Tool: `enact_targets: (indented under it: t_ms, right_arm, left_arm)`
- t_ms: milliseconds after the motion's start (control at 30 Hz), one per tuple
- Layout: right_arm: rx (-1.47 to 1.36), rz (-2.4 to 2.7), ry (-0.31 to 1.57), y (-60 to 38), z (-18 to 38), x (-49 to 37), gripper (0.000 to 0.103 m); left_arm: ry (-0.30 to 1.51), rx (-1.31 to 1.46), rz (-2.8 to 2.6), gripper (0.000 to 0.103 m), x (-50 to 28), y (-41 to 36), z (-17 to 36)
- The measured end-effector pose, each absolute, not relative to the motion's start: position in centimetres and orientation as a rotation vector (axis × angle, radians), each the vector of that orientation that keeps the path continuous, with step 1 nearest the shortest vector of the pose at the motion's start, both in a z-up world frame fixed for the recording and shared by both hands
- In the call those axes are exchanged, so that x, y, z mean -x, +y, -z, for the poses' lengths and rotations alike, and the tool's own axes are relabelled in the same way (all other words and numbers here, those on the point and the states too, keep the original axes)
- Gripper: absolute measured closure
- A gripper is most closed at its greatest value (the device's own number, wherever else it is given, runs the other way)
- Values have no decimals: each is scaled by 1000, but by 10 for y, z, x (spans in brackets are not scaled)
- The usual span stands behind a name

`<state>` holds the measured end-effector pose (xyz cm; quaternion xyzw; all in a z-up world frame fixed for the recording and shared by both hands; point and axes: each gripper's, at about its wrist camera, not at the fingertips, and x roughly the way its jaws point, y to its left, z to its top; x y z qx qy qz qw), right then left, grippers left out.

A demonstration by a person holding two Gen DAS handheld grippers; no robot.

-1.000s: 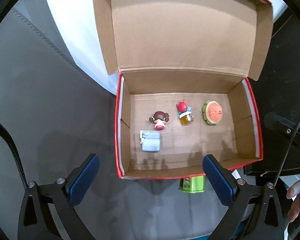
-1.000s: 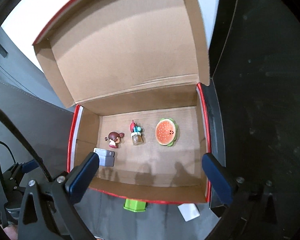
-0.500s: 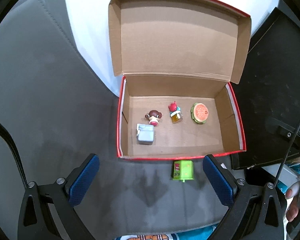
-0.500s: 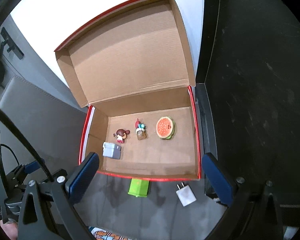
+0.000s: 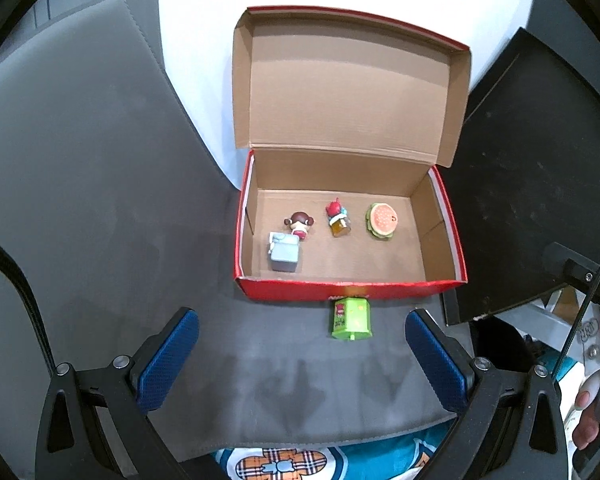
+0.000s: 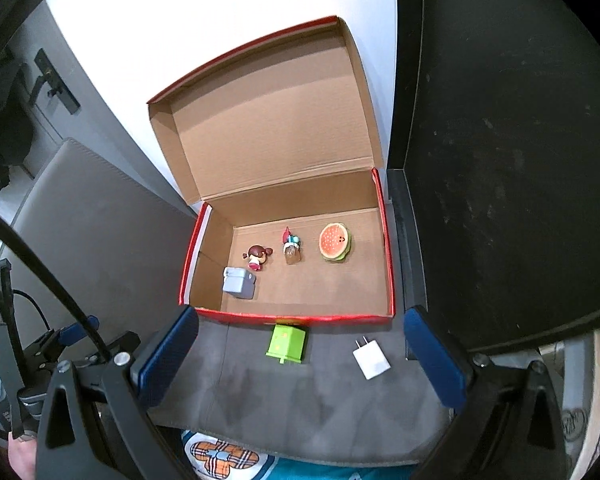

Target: Organize objects

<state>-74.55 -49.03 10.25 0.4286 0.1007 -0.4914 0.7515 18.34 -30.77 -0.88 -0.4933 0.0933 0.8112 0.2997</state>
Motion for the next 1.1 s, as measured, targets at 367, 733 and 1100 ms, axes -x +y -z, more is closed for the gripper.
enact_targets:
  t_ms: [367, 733, 1100]
  right_arm:
    - [-878, 1058, 176, -445, -117, 745, 0]
    - [-854, 1038, 136, -406, -121, 744, 0]
    - [-861, 1028, 119, -385, -113, 750, 0]
  left_arm:
    - [226, 1240, -2170, 0, -215, -340, -12]
    - [226, 1197, -2168, 0, -238, -369, -26]
    - [243, 1179, -2157, 0, -248, -378, -30]
